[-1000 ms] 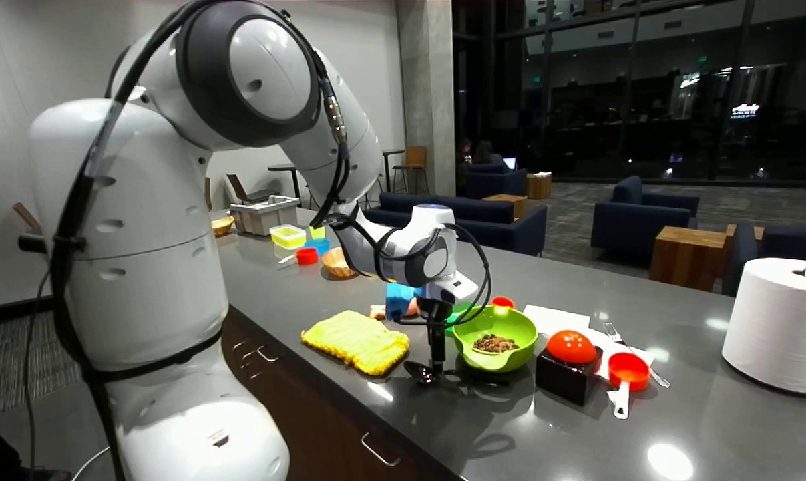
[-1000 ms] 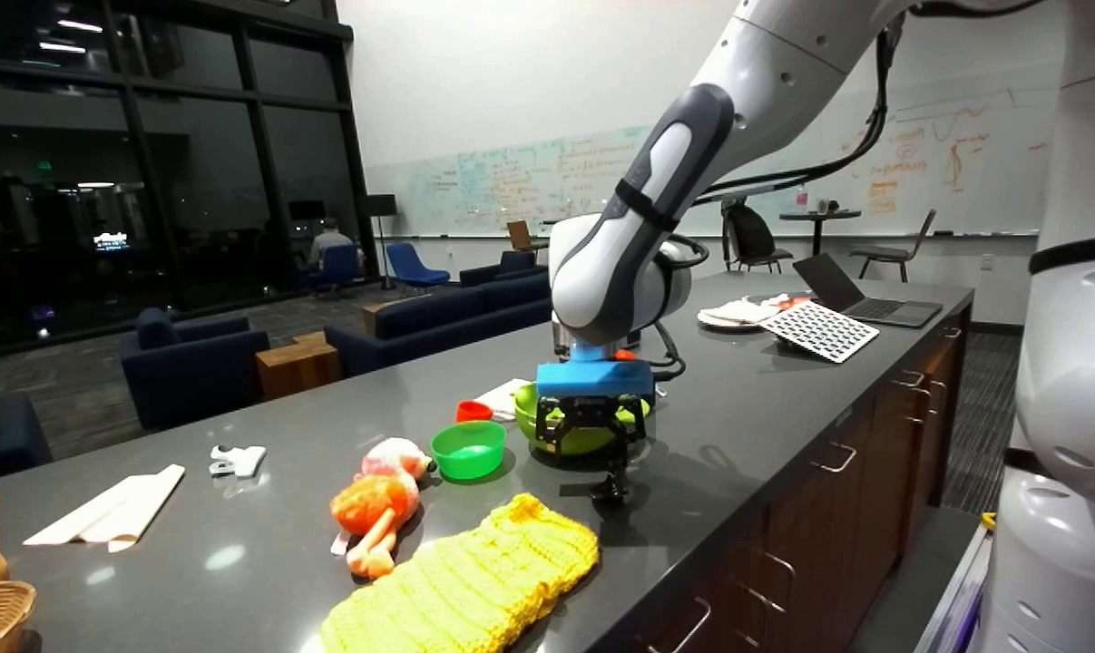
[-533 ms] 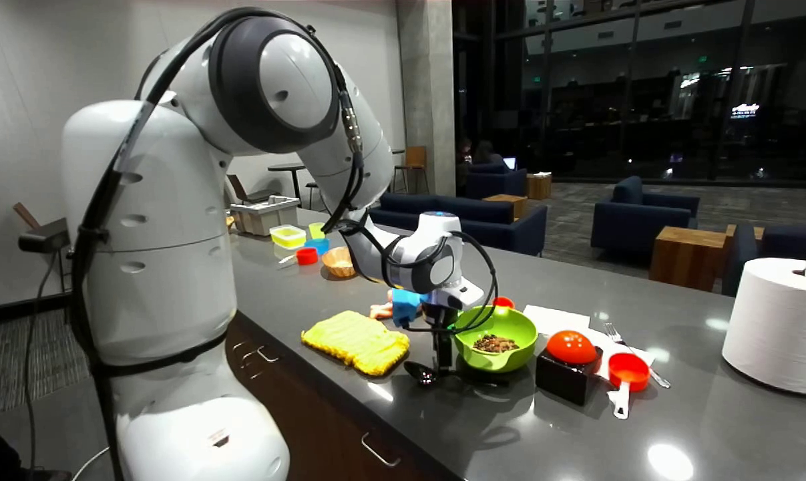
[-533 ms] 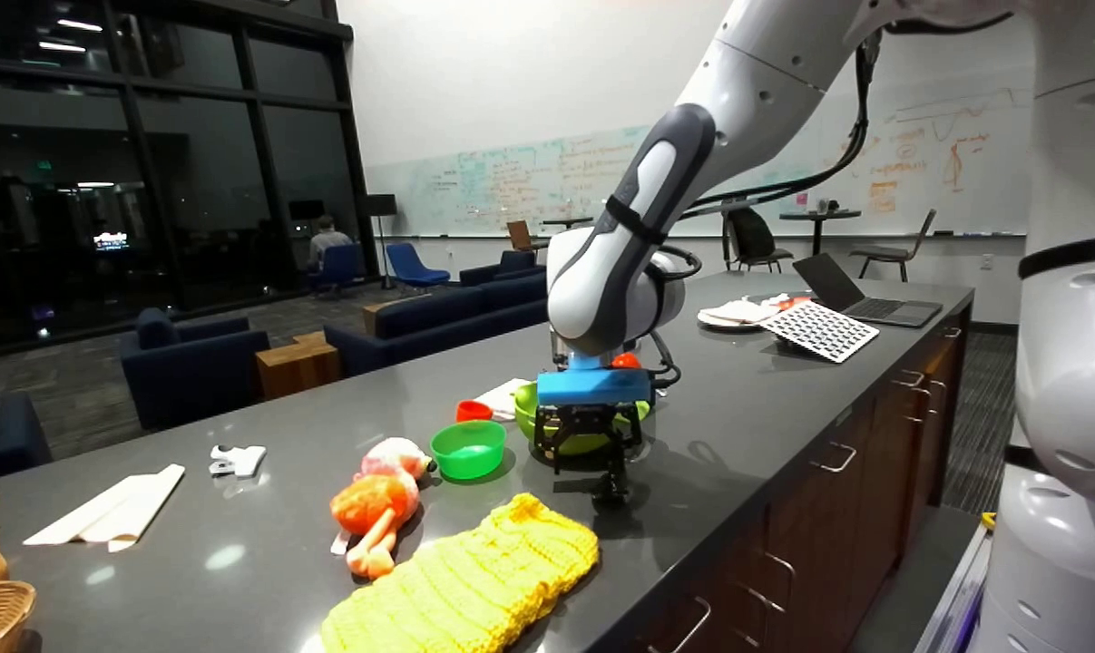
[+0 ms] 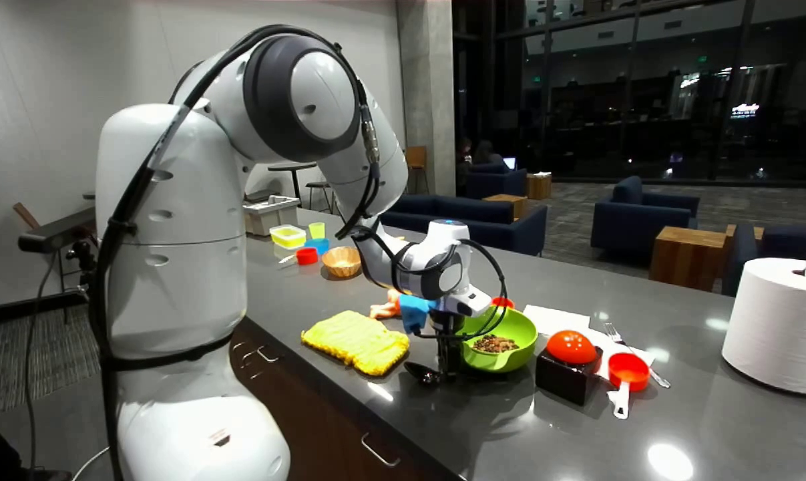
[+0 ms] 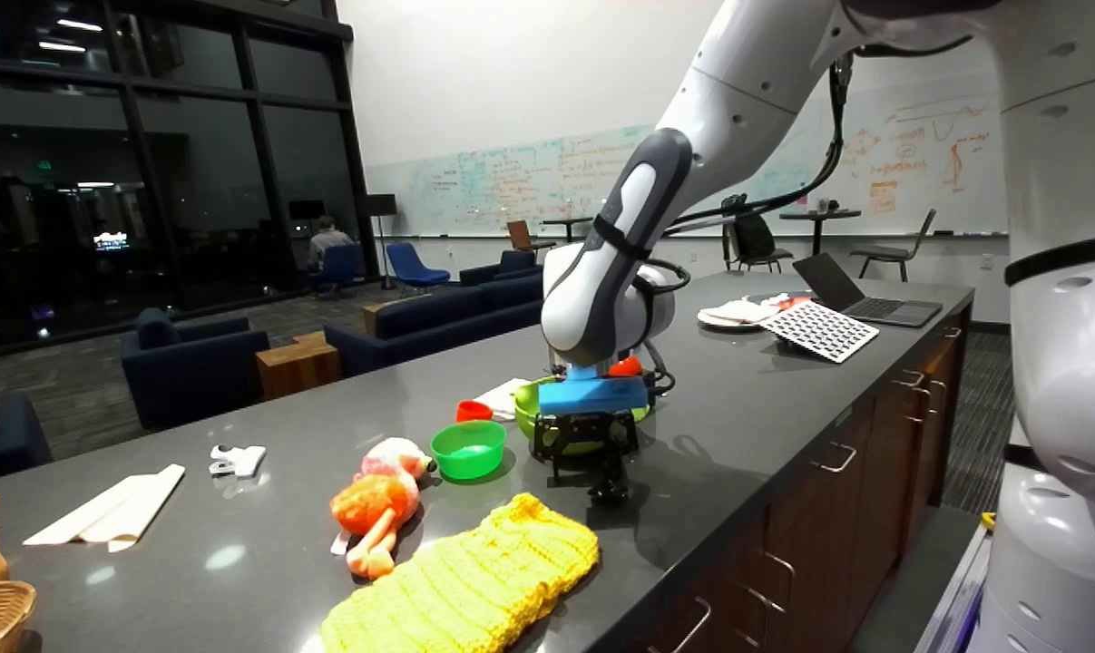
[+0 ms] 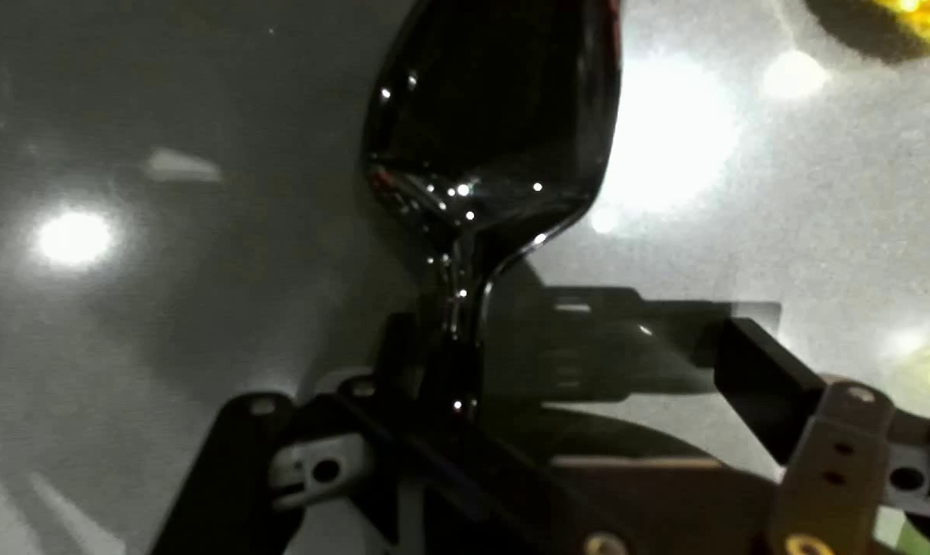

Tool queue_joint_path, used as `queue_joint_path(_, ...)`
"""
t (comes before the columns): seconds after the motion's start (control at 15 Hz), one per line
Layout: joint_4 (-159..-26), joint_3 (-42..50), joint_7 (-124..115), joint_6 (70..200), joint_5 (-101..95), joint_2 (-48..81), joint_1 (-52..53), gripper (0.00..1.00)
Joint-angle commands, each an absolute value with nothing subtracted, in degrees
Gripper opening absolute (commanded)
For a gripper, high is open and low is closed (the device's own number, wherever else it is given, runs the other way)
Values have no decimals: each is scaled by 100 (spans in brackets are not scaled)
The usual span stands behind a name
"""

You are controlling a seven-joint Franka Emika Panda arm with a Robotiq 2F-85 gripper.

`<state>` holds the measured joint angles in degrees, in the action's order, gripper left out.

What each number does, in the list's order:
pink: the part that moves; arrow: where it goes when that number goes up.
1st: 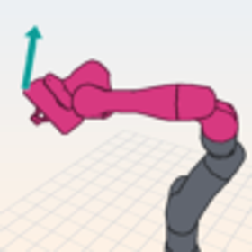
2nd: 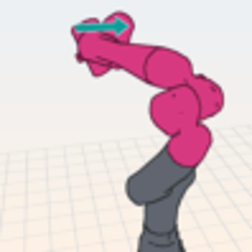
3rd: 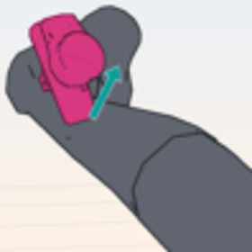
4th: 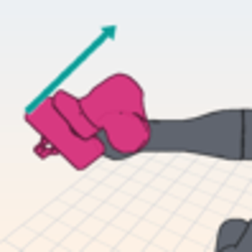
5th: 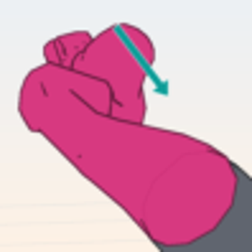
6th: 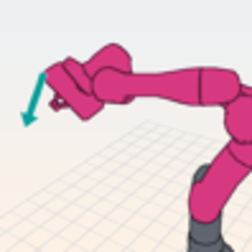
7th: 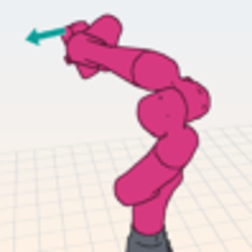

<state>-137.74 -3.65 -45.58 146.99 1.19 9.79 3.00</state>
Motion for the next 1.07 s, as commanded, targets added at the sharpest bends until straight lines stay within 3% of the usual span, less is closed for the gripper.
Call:
queue_joint_path(0.0,-13612,-233,-4417,14690,110,1109,440,75)
queue_joint_path(0.13,-13557,-219,-4407,14681,94,1130,486,68)
queue_joint_path(0.73,-13379,-303,-4429,14409,155,1065,704,0)
queue_joint_path(1.0,-13301,-419,-4539,14002,226,945,889,1)
